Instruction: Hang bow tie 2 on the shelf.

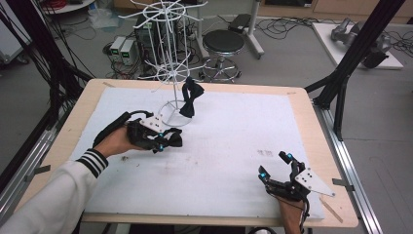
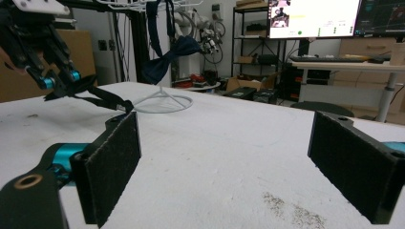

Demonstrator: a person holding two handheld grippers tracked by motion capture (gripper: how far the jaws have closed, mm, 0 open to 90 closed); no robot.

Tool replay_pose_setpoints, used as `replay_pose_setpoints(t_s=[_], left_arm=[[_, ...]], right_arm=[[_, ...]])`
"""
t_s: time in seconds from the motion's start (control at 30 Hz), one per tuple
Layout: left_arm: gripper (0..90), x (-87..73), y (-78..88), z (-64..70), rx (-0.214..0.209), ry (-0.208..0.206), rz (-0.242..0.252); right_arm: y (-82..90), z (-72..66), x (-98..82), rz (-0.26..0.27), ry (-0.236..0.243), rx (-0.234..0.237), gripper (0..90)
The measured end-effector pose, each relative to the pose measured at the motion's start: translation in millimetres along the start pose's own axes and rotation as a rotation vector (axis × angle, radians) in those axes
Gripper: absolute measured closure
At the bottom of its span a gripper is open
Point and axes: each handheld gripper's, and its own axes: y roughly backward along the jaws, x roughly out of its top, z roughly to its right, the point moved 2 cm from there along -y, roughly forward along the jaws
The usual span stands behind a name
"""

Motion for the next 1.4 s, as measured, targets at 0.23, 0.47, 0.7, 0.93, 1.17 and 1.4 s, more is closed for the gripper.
replay_pose_setpoints(t_s=[0.23, 0.47, 0.7, 0.93, 1.17, 1.4], left_arm=[[75.7, -6.5, 13.5, 2.9, 0.041, 0.038, 0.105], [75.7, -8.8, 34.2, 1.5, 0.093, 0.083, 0.221], [75.7, -11.7, 56.0, 1.6, 0.173, 0.131, 0.327], [75.8, -15.6, 75.2, -2.3, 0.268, 0.198, 0.406], [75.8, -16.9, 87.9, -5.6, 0.322, 0.233, 0.438], [75.9, -14.8, 99.9, -8.9, 0.365, 0.241, 0.463]], right_arm=[[-0.1, 0.1, 0.2, 0.003, -0.002, -0.015, 10.2], [0.1, 0.1, 0.3, 0.004, 0.002, -0.019, 10.2], [0.3, 0.4, 0.6, 0.009, 0.004, -0.021, 10.2], [0.3, 0.4, 0.6, 0.013, 0.008, -0.024, 10.2], [0.5, 0.2, 0.6, 0.008, 0.001, -0.022, 10.2], [0.5, 1.1, 1.2, 0.02, 0.002, -0.025, 10.2]])
